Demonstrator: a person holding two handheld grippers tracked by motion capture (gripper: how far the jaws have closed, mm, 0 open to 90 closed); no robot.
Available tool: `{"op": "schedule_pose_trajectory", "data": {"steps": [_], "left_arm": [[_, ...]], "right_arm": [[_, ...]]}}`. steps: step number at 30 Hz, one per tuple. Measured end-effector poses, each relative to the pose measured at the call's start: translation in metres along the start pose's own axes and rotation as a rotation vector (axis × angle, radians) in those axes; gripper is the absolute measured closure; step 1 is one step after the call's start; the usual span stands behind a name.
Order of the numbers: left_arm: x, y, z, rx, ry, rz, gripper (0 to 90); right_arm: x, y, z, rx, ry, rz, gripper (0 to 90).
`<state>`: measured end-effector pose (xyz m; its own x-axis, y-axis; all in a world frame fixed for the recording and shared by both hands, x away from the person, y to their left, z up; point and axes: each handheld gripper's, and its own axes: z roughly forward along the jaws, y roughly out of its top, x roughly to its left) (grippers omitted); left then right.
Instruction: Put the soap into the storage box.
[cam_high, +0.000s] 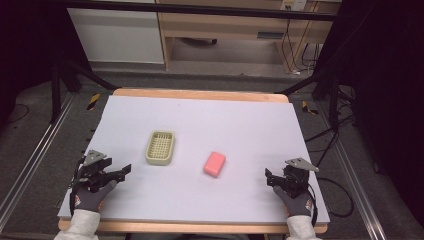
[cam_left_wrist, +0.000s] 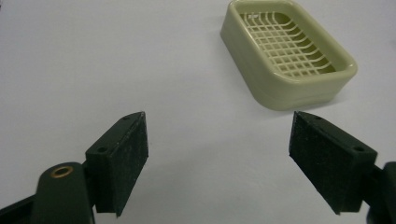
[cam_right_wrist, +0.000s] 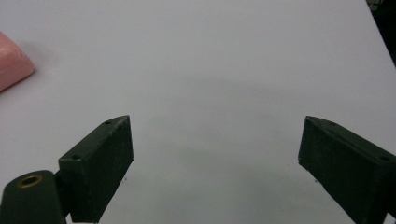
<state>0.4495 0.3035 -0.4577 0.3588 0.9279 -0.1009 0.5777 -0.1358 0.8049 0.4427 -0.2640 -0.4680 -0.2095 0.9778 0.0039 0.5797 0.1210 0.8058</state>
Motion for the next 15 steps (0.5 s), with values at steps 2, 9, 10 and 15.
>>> {"op": "schedule_pose_trajectory", "data": {"steps": [2,9,10,15], "left_arm": [[-0.003,0.001,0.0,-0.004,-0.009,0.005,19.9],[-0.013,0.004,0.0,-0.007,-0.028,0.016,20.8],[-0.014,0.004,0.0,-0.008,-0.029,0.019,21.1],[-0.023,0.007,0.0,-0.009,-0.053,0.036,21.9]], "right_arm": [[0.0,0.0,-0.001,-0.013,-0.01,-0.002,8.9],[0.0,-0.002,0.001,-0.002,-0.027,0.003,8.1],[0.001,-0.002,0.001,-0.001,-0.027,0.001,8.1],[0.005,-0.002,0.001,-0.006,-0.04,-0.023,7.6]]}}
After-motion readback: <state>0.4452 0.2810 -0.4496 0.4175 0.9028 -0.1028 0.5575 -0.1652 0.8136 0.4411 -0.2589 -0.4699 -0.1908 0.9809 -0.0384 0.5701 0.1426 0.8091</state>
